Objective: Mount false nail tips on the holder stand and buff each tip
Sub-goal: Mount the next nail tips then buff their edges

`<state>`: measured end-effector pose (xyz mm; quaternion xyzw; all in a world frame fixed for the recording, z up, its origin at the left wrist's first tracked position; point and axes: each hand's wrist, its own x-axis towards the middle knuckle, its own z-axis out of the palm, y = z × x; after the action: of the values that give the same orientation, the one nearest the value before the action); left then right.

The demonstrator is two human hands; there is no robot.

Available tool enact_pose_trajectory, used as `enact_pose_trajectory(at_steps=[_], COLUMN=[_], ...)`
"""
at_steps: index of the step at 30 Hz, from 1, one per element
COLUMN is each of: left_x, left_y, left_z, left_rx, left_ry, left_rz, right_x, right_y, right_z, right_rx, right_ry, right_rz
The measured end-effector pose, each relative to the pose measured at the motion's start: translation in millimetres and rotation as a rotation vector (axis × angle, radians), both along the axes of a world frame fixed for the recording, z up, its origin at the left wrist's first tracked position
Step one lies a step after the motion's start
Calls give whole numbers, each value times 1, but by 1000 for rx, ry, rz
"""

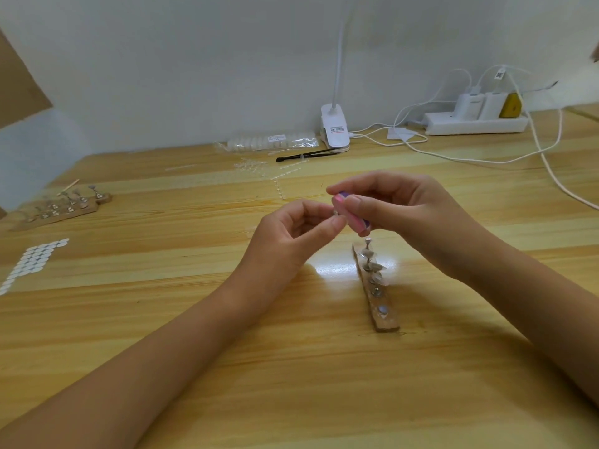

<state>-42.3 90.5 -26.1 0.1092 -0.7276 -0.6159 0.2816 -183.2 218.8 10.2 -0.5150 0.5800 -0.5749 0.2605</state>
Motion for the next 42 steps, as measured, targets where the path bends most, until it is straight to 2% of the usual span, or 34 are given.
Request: enact_pose_trajectory(at_steps=[4, 8, 13, 17, 21, 22, 25, 32, 37, 42], left_x=[-2, -1, -2, 1, 0, 0, 0, -3, -2, -2], left_y=[-2, 2, -5, -3, -5, -6, 2, -5, -4, -2], left_z=[1, -3, -1, -3, 0, 0, -6, -1, -2, -2], left_rx=[177, -24, 115, -121, -11, -42, -264, -44, -30, -101], left_ry=[-9, -44, -32, -32, -21, -27, -60, -36, -29, -31], left_rz=[19, -46, 42, -23, 69, 73, 21, 90, 89, 95], right_x=[-5, -1, -4, -2, -3, -3, 0, -3, 1, -1], right_y=[2, -1, 2, 0, 1, 0, -2, 0, -2, 0], right_z=[2, -1, 1, -3, 0, 0, -4, -2, -2, 1], right_rx=[39, -4, -12, 17, -11, -11, 1, 2, -54, 60], right_ry=[32, 40, 61, 121, 101, 105, 154, 96, -26, 2], right_rz=[34, 15, 28, 30, 23, 23, 12, -11, -24, 38])
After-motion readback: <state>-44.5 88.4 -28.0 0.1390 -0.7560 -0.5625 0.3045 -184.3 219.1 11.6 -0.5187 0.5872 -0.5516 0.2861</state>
